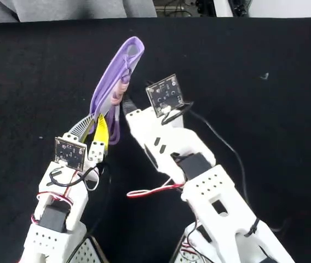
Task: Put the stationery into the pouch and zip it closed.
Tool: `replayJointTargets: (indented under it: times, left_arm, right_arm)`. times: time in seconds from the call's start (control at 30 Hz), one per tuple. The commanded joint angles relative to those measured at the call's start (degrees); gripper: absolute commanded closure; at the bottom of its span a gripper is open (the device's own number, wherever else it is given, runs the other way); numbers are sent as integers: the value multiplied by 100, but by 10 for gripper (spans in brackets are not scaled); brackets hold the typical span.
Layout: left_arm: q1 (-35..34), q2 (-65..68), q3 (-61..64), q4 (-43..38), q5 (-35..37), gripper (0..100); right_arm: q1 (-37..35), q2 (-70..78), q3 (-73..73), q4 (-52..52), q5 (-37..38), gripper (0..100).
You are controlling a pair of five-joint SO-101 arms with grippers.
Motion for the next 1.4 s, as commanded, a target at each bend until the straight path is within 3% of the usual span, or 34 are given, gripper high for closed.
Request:
replayJointTargets:
  times: [0.0, 0.3, 0.53, 0.73, 0.87, 1.23, 1.37]
  left_arm:
    - [-40, 88, 136, 44, -53, 971]
    - [-57, 88, 136, 44, -53, 971]
    - [-40, 88, 136, 44, -53, 971]
    - [-31, 88, 136, 44, -53, 971]
    - [-40, 88, 136, 44, -53, 971]
    - [-40, 88, 136, 44, -53, 971]
    - [-31, 88, 136, 44, -53, 971]
  right_arm:
    - [-325, -207, -40, -132, -18, 808]
    - [-431, -215, -48, 105, -18, 808]
    - [-360, -136, 4, -387, 343, 810]
    - [44, 514, -259, -712, 334, 950]
    - [97, 831, -462, -712, 343, 987]
    - [97, 418, -277, -712, 352, 980]
    - [70, 505, -295, -818, 334, 861]
